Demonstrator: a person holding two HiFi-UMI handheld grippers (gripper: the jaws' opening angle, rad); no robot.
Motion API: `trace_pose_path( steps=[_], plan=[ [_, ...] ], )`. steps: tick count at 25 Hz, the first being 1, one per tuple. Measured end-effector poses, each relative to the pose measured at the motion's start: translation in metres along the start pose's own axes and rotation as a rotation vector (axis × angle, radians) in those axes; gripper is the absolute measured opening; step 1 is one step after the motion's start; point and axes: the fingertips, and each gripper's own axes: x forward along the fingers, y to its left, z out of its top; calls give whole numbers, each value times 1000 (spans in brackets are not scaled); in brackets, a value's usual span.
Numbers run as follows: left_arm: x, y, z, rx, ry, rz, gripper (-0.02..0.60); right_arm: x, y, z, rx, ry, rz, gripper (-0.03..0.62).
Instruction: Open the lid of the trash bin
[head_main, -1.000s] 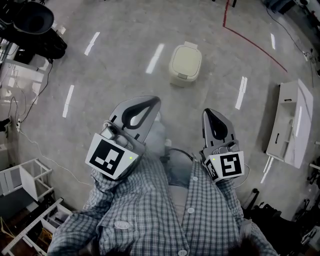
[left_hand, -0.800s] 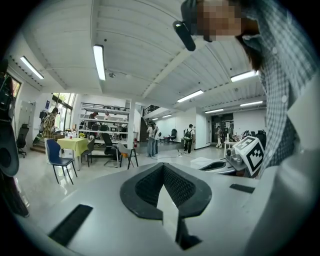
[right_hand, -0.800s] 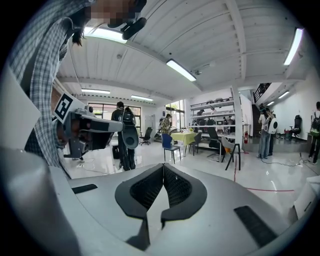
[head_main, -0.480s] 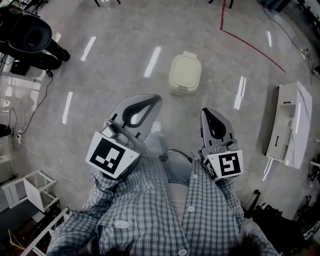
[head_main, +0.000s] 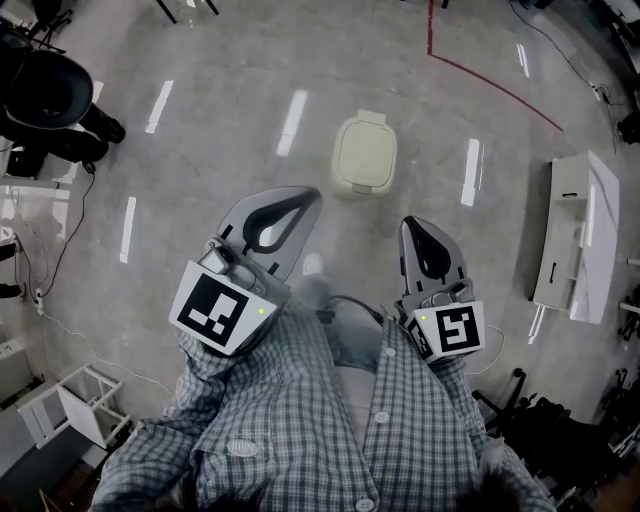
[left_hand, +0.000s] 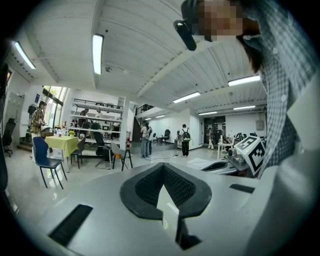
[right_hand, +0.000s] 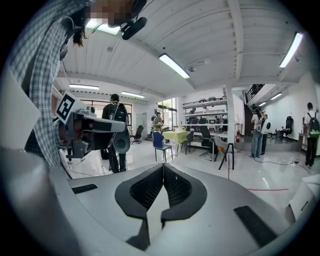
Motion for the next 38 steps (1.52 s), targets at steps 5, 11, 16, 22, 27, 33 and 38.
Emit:
trace_pose_path(
  steps=[5,11,16,22,27,33,38],
  plan=[
    [5,19,-2,-10,12,-14,6,16,3,2,3,4,-11,20],
    [10,29,-10,-18,25,-41,6,23,4,-6,29,29,-48,20],
    [17,29,-19,-34,55,-64,6,21,-5,-23,51,81,-79,20],
    [27,30,-33,-49,89,-49,6,31,-8,-36,60,113,-41,20],
    [39,36,-46,-75,120,-21,6,49,-19,-49,49,127,3,20],
    [62,37,-69,-111,161,-16,6,61,-43,-73,93,168,-4,20],
    [82,38,-91,-142,192,-14,6,69,-56,-99,111,216,10,20]
  ],
)
